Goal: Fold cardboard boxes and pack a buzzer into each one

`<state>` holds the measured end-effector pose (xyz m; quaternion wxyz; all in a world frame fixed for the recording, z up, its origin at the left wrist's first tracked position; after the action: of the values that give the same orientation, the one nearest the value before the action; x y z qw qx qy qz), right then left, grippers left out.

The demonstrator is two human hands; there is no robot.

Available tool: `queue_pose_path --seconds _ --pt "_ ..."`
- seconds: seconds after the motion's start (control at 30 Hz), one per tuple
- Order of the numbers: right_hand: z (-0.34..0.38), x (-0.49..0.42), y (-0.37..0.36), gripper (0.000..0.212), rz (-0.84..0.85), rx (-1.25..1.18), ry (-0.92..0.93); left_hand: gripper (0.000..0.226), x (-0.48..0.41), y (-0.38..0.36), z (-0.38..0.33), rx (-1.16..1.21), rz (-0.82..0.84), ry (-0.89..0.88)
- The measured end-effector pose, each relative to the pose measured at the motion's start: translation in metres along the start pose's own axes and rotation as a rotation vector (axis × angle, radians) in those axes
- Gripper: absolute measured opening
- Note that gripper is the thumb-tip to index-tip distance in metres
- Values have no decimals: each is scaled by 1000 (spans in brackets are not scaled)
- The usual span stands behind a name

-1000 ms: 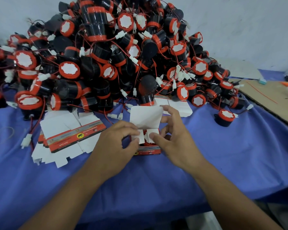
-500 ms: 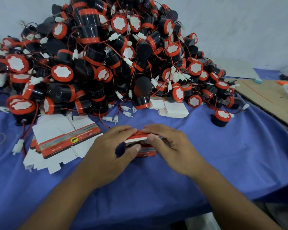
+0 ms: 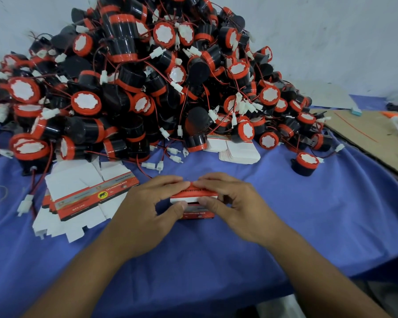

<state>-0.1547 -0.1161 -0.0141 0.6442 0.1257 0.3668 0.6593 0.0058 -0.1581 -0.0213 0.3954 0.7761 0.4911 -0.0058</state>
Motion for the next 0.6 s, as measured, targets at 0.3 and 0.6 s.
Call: queue_pose_path --seconds 0.3,0.6 --pt "-2 8 -11 41 96 143 44 39 5 -6 -7 -101 94 -70" --pt "-7 14 -16 47 99 229 81 43 7 -9 -10 -129 159 -138"
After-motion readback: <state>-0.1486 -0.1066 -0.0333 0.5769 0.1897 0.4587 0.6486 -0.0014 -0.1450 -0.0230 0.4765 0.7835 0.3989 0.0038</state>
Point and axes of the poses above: each hand's wrist, its own x-axis away from the middle knuckle, its own y-axis out of the back of the hand, z = x × y, the point moved 9 cm from there along -x, towards the middle knuckle, and after that the axes turned 1 degree about z, right-handed, at the moved point
